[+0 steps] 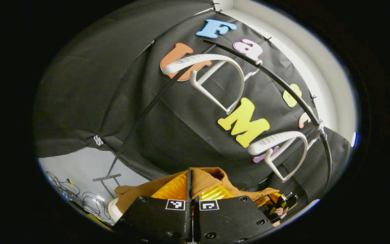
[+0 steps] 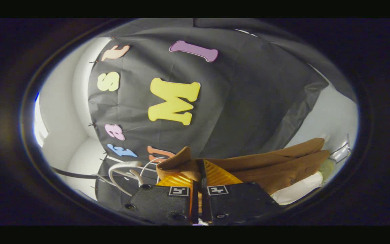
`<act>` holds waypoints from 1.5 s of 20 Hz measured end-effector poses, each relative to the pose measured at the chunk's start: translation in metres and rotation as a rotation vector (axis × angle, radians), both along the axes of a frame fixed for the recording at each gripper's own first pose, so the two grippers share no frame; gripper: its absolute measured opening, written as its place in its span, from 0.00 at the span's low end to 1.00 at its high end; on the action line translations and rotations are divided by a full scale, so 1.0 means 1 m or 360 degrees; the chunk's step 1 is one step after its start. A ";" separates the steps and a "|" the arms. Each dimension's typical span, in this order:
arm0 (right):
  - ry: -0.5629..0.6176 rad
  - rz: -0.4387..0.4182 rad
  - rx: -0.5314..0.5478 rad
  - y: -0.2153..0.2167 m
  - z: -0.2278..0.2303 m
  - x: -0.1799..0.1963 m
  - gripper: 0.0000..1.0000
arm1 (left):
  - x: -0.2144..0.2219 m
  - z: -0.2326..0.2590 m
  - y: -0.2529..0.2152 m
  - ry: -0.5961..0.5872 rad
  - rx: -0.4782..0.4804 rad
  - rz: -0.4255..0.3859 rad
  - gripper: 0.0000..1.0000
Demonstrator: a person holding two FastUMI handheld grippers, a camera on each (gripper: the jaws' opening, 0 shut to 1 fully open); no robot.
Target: Grasp the clothes on the hanger with both hands and then place them into the laundry hamper below.
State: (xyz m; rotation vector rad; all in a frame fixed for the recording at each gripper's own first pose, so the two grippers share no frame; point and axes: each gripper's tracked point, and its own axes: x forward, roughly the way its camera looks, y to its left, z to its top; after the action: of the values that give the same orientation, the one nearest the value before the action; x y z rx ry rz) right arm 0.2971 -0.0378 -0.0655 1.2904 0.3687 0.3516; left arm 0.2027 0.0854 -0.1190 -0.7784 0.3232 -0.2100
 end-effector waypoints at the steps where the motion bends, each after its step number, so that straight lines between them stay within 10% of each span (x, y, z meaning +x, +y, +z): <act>1: 0.0013 0.0006 -0.0012 0.002 -0.005 -0.005 0.07 | -0.009 -0.003 0.001 0.0006 0.0016 -0.0001 0.01; 30: -0.0157 0.0709 -0.0626 0.212 0.005 -0.141 0.07 | -0.108 0.031 -0.130 -0.0216 0.0726 -0.0541 0.01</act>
State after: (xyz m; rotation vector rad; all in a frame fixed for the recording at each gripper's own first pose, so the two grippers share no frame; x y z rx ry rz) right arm 0.1562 0.1743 -0.0602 0.7952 0.6102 0.6796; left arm 0.0949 -0.0449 -0.0883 -0.2525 0.3571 -0.4874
